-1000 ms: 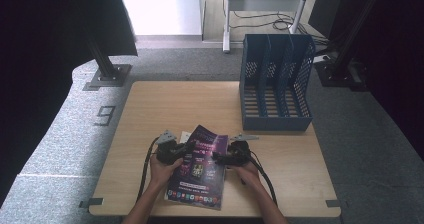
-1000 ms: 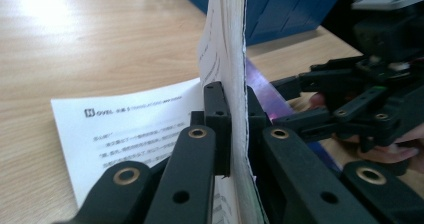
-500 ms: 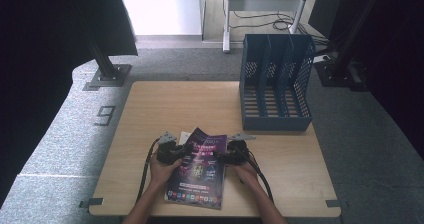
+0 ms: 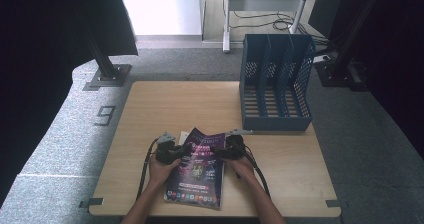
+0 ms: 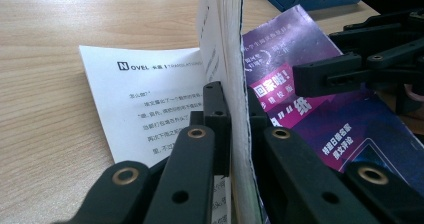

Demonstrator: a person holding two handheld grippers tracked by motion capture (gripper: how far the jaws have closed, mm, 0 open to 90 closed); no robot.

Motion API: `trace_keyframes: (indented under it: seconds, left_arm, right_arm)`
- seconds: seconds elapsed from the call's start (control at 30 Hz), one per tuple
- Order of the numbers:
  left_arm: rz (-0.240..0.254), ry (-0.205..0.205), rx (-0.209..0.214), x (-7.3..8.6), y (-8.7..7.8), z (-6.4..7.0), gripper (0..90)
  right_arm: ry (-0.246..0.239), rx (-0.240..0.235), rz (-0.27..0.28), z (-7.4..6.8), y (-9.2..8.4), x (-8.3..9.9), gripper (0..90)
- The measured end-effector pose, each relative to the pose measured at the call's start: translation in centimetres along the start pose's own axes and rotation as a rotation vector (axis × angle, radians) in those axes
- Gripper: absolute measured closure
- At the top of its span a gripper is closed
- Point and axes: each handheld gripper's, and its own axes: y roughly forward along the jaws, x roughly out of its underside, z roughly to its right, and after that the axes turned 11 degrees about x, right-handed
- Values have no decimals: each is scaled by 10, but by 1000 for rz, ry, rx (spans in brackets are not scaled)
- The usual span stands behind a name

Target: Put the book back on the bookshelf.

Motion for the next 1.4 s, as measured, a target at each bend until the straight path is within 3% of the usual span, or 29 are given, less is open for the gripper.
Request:
trace_keyframes:
  seconds: [0.17,0.2,0.47,0.83,1.07,1.3,1.4]
  left_arm:
    - [-2,-2,-4,0,-1,-1,854]
    - [-2,-4,-3,1,-1,-2,844]
    - [-3,-4,3,1,-2,-2,840]
    - [10,0,24,1,-6,0,837]
    - [27,-1,28,-1,-9,4,859]
    - [71,7,44,-4,-14,8,861]
    - [89,11,44,-7,-17,11,862]
  right_arm:
    - [6,-10,-14,1,2,-3,463]
    - [-5,-3,-12,3,1,-3,508]
    - [3,-50,-15,7,-4,-4,620]
    - [-9,-81,15,4,-19,-7,657]
    - [-54,-84,57,0,-27,-9,660]
    - [-73,-88,94,-3,-37,-12,664]
    - [-97,-83,134,-6,-43,-15,663]
